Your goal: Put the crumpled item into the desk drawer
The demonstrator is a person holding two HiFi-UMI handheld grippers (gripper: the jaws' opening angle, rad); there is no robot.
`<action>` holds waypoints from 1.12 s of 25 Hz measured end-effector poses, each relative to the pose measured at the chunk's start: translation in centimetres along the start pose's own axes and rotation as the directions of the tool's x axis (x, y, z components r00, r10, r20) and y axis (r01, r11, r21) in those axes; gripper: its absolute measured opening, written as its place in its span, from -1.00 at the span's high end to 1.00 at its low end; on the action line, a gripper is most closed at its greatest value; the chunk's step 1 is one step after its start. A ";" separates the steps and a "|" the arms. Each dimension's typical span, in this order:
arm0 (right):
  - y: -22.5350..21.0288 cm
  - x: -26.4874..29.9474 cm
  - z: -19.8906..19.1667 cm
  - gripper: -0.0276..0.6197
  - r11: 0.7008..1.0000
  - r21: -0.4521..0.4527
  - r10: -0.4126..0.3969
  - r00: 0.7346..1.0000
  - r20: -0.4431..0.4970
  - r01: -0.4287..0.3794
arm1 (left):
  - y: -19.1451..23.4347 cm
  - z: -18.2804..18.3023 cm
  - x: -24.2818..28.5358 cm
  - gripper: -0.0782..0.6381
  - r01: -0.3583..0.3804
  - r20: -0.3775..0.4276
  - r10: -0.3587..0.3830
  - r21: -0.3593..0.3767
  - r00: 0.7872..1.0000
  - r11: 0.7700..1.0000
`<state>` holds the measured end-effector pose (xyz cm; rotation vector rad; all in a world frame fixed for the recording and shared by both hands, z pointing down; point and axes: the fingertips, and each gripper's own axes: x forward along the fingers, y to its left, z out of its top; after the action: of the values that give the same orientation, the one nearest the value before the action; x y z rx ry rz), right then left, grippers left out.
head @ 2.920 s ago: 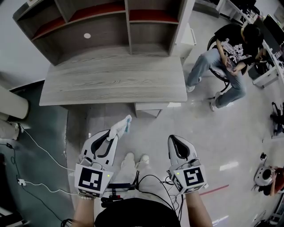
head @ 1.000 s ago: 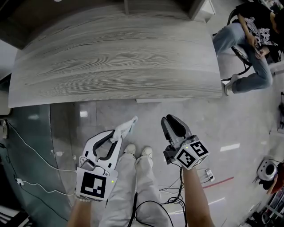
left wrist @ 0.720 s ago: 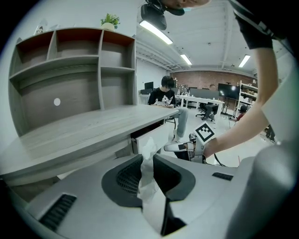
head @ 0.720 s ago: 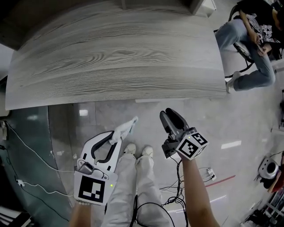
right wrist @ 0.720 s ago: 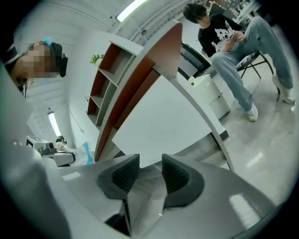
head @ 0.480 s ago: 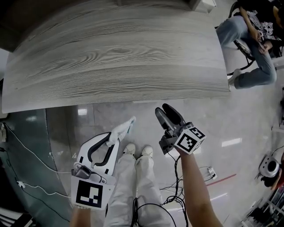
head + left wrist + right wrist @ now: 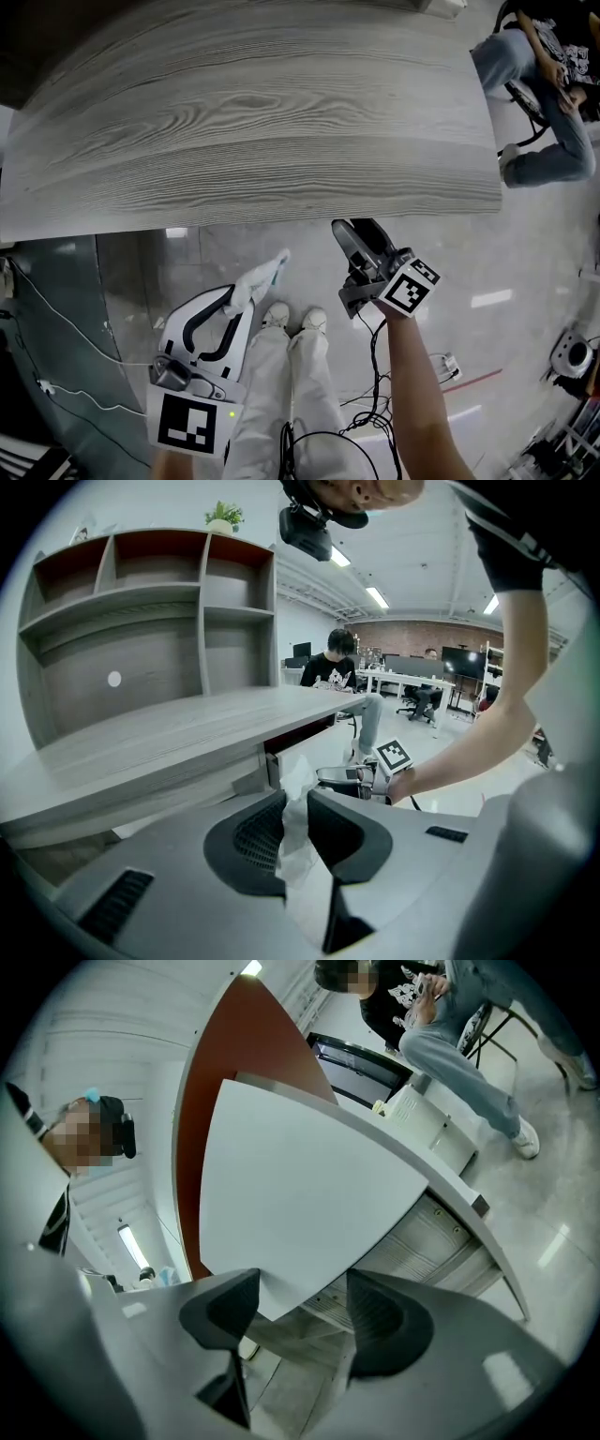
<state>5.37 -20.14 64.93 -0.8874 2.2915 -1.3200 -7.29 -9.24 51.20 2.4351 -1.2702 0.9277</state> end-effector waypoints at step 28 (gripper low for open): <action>0.7 -1.2 0.5 0.37 0.981 0.055 0.179 0.980 0.092 -0.184 | -0.1 -1.5 0.3 0.60 -0.013 -0.023 0.012 -0.037 1.000 0.999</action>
<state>6.32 -19.36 64.08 -0.6828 2.1939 -1.2424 -7.74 -8.64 52.51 2.3839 -1.2849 0.9245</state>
